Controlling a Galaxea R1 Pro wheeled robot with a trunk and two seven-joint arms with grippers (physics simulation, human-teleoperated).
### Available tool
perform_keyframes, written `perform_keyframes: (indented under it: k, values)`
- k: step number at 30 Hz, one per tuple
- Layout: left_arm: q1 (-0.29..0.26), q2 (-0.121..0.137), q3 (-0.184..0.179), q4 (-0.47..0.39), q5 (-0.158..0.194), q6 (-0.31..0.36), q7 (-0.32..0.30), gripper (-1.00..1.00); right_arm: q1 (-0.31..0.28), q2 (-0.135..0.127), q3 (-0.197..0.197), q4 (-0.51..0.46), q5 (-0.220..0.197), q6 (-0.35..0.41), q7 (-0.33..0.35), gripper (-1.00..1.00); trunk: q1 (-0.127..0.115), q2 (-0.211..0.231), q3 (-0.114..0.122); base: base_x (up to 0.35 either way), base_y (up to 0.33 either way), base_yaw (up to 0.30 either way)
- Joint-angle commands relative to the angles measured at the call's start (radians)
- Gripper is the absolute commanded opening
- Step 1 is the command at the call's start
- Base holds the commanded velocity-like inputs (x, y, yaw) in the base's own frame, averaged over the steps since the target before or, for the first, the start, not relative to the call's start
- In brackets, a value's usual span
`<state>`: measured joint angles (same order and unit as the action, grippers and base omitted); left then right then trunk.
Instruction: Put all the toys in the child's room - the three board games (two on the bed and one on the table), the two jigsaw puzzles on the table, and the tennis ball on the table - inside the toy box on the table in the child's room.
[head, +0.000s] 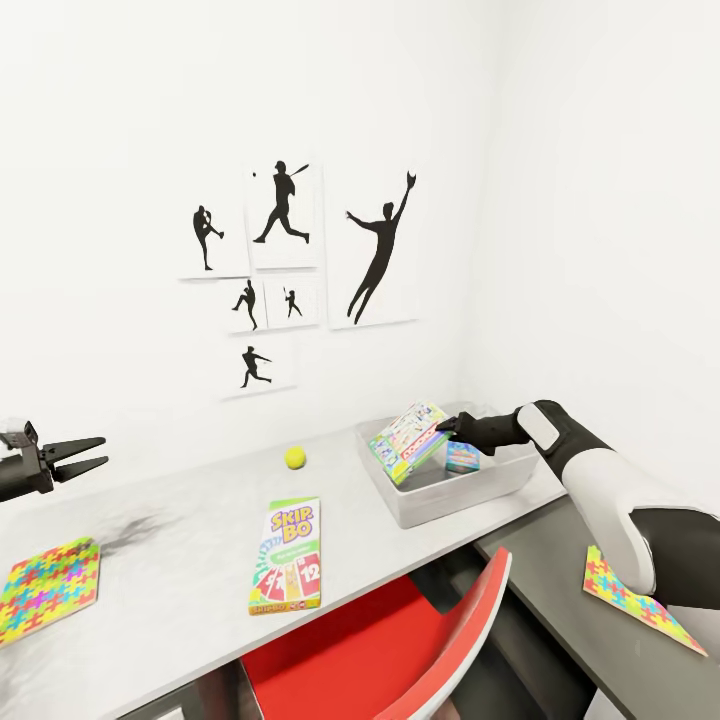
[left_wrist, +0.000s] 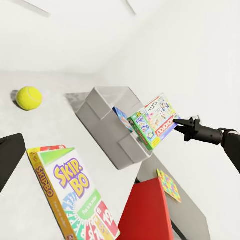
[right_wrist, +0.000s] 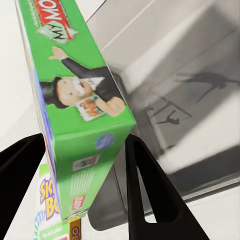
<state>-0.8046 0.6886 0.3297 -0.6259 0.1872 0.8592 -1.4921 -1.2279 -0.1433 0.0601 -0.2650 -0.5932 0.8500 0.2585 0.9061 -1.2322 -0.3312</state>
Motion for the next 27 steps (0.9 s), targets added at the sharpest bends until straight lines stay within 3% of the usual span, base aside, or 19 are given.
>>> perform_keyframes:
  k: [1,9,10,27]
  values:
    - [-0.001,0.000,0.000,0.000,0.000,0.011,-0.004,1.00,-0.001,-0.001,0.006,0.000,0.004,0.001,0.008,-1.00,0.000,-0.001,-0.001,0.000,0.000,0.000]
    - [-0.001,0.000,0.000,0.000,0.000,0.011,-0.004,1.00,-0.001,-0.001,0.006,0.000,0.004,0.000,0.009,-1.00,0.000,-0.001,-0.001,0.000,0.000,0.000]
    - [-0.001,0.000,0.000,0.000,0.000,0.011,-0.004,1.00,-0.001,-0.001,0.006,0.000,0.004,0.000,0.010,1.00,0.000,-0.001,-0.001,0.000,0.000,0.000]
    - [-0.001,0.000,0.000,0.000,0.000,0.011,-0.004,1.00,-0.001,-0.002,0.006,0.000,0.004,0.000,0.010,1.00,0.000,-0.001,-0.001,0.000,0.000,0.000]
